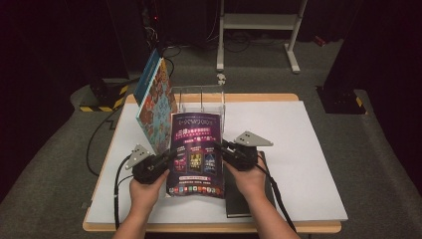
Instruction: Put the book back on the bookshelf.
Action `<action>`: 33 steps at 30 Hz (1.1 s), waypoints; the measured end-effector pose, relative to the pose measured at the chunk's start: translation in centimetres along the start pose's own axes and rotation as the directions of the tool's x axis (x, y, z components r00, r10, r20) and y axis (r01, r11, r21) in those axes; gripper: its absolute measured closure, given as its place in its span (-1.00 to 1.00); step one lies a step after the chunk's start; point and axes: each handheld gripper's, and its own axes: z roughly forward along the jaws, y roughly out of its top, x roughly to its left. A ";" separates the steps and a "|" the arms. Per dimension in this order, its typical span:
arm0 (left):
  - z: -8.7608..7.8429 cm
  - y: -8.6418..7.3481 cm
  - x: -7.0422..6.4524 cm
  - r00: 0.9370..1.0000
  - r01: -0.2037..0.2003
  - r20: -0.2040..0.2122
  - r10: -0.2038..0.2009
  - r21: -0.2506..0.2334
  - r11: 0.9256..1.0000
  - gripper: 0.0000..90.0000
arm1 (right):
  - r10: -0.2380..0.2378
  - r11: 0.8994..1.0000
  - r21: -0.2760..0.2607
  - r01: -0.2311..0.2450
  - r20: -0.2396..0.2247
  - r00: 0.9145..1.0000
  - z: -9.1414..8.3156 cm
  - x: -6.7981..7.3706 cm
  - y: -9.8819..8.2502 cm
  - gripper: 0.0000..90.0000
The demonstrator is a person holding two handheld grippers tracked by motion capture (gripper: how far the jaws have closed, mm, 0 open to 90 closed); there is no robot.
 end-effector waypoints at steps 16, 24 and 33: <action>0.8 -0.4 1.3 0.999 -0.034 -0.038 0.031 -0.068 0.997 0.82 | -0.055 0.996 -0.074 0.057 0.025 0.998 1.3 0.6 0.3 0.82; -1.0 -1.0 0.8 0.998 -0.053 -0.020 0.052 -0.079 0.995 0.61 | -0.080 0.991 -0.108 0.079 -0.003 0.997 -1.2 2.1 -0.9 0.84; -2.2 -1.5 -0.3 0.997 -0.079 -0.016 0.078 -0.107 0.991 0.17 | -0.096 0.990 -0.104 0.093 -0.027 0.995 -3.7 3.6 -2.5 0.66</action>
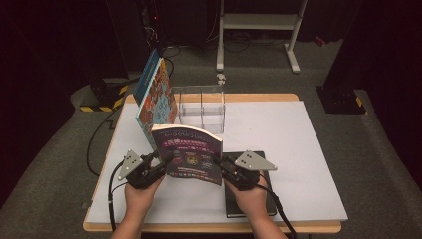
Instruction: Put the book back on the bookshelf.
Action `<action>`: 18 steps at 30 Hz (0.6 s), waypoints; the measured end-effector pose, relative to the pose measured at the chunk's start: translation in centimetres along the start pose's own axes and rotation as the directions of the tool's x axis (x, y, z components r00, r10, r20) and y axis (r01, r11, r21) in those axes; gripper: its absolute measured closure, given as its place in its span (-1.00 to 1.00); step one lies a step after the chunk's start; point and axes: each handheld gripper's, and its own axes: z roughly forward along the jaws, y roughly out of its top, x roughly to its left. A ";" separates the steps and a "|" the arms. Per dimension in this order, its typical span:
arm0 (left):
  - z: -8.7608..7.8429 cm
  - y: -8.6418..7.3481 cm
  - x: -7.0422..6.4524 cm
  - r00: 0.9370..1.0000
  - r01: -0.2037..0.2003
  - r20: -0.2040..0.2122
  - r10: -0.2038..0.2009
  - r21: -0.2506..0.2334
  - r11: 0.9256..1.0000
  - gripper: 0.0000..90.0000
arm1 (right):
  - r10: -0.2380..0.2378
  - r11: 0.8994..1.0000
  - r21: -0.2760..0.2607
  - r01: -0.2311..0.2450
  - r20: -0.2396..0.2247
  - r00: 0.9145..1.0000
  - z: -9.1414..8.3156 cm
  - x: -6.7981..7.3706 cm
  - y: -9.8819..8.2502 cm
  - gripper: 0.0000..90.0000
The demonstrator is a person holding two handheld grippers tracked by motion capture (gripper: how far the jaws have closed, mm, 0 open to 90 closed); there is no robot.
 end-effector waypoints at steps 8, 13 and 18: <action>-0.5 -0.3 -0.4 1.000 0.001 -0.001 -0.001 -0.004 1.000 0.03 | 0.028 0.999 0.034 -0.027 -0.053 0.998 0.0 0.2 -0.4 0.20; -0.5 -0.2 -0.5 1.000 0.010 0.003 -0.010 -0.001 1.000 0.01 | 0.012 0.999 0.053 -0.009 -0.074 0.997 1.1 -0.7 1.5 0.11; -0.5 -0.2 -0.4 1.000 0.003 0.005 -0.003 0.005 1.000 0.01 | 0.005 0.997 0.072 0.006 -0.147 0.989 2.0 -1.3 2.7 0.32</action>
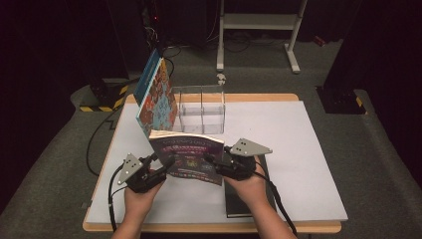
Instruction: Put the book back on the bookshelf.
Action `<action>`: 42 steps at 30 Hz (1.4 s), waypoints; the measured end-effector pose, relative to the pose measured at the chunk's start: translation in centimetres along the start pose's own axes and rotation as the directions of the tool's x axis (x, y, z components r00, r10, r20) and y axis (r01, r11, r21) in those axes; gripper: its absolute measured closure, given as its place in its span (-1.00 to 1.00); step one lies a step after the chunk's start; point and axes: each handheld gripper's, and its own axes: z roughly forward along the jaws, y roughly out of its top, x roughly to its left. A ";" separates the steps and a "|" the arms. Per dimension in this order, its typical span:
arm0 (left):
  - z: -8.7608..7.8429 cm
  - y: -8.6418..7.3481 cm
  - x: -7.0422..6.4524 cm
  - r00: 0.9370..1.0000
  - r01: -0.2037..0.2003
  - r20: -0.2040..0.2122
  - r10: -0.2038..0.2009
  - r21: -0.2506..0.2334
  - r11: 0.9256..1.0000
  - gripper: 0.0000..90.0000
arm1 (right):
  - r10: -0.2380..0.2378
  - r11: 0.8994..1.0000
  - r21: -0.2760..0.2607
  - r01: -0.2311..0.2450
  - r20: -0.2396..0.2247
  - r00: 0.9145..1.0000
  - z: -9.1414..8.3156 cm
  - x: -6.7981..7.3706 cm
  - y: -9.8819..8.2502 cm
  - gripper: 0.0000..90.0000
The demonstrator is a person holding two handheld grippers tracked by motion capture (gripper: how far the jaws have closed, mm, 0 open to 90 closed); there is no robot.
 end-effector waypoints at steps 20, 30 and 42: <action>-0.3 -0.2 1.2 0.999 0.039 -0.013 -0.038 0.011 0.999 -0.01 | -0.024 0.998 -0.054 0.040 0.269 0.963 1.5 -0.1 0.0 0.86; -0.1 -0.3 0.9 1.000 0.031 -0.001 -0.031 0.029 0.999 -0.03 | 0.021 0.998 -0.057 -0.008 0.235 0.972 1.0 -0.5 -1.0 0.60; 0.1 2.0 -1.5 0.990 0.033 0.135 -0.033 0.004 0.999 -0.24 | 0.063 0.998 -0.036 -0.057 0.194 0.979 -0.7 0.0 -3.7 0.78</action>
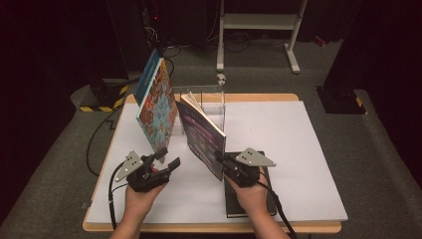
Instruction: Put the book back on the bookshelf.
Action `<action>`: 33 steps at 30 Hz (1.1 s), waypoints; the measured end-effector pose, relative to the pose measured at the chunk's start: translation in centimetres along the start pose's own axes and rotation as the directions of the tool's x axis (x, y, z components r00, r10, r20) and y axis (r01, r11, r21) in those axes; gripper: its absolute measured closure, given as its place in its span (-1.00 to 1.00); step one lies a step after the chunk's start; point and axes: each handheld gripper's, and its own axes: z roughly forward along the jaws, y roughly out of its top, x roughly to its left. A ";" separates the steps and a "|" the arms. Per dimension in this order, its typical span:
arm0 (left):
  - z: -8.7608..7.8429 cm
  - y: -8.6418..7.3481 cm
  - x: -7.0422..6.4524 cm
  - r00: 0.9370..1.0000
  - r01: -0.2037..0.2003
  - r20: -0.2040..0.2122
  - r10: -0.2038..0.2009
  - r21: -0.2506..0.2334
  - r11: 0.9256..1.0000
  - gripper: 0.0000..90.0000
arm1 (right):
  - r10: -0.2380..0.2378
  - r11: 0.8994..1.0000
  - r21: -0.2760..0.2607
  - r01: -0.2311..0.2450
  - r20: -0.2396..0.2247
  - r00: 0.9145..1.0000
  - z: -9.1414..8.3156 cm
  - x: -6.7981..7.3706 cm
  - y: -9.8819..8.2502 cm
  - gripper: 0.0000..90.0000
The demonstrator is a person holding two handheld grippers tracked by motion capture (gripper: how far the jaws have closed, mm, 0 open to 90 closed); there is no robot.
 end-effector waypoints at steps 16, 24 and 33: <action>6.1 3.4 -5.5 0.990 -0.012 0.140 0.013 -0.008 1.000 -0.51 | 0.010 1.000 -0.018 -0.011 -0.052 0.999 0.1 1.1 -0.6 0.68; 6.5 3.3 -5.3 0.993 0.022 0.112 -0.022 -0.006 1.000 -0.62 | 0.004 1.000 0.014 -0.003 -0.122 0.993 -0.5 1.5 -1.7 0.55; 6.9 3.2 -5.2 0.999 -0.032 -0.015 0.032 0.022 0.999 -0.30 | -0.027 0.999 0.034 0.034 -0.204 0.979 0.2 2.8 -1.9 0.43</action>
